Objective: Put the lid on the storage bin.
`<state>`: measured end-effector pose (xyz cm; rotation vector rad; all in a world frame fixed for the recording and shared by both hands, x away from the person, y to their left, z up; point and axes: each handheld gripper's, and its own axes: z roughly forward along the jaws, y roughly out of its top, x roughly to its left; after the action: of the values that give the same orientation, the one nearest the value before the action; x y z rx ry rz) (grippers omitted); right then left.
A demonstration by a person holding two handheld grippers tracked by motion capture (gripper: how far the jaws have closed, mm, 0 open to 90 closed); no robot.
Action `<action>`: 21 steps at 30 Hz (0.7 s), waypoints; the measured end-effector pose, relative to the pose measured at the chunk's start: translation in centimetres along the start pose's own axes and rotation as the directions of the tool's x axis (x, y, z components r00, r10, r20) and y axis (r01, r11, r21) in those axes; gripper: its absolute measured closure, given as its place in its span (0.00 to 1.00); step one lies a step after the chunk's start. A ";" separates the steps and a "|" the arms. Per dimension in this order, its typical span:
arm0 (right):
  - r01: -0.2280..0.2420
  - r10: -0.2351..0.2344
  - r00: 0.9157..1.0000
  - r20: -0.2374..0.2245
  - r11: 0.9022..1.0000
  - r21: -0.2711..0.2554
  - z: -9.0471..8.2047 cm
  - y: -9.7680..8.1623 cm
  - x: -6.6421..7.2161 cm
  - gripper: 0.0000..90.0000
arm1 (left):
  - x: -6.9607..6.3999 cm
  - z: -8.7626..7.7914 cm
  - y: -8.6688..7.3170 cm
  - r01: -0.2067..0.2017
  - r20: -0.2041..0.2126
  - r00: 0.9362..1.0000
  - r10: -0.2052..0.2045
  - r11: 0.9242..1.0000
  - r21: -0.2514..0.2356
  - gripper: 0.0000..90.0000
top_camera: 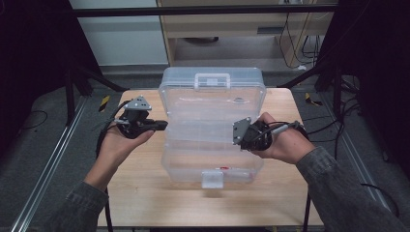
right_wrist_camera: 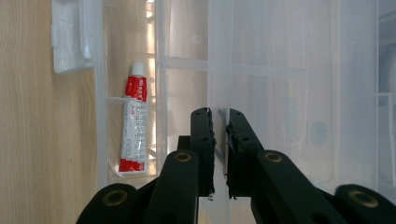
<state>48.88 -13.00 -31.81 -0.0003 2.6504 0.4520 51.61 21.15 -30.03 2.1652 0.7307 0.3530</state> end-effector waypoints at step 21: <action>0.002 -0.002 1.000 -0.003 1.000 -0.001 0.1 -0.1 0.5 0.92 | 1.8 -0.6 1.0 0.088 0.003 0.996 -0.088 0.993 -0.074 1.00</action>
<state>48.50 -13.02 -32.15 -0.0036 2.6529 0.4533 53.14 22.14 -28.90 2.0560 0.7987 0.3291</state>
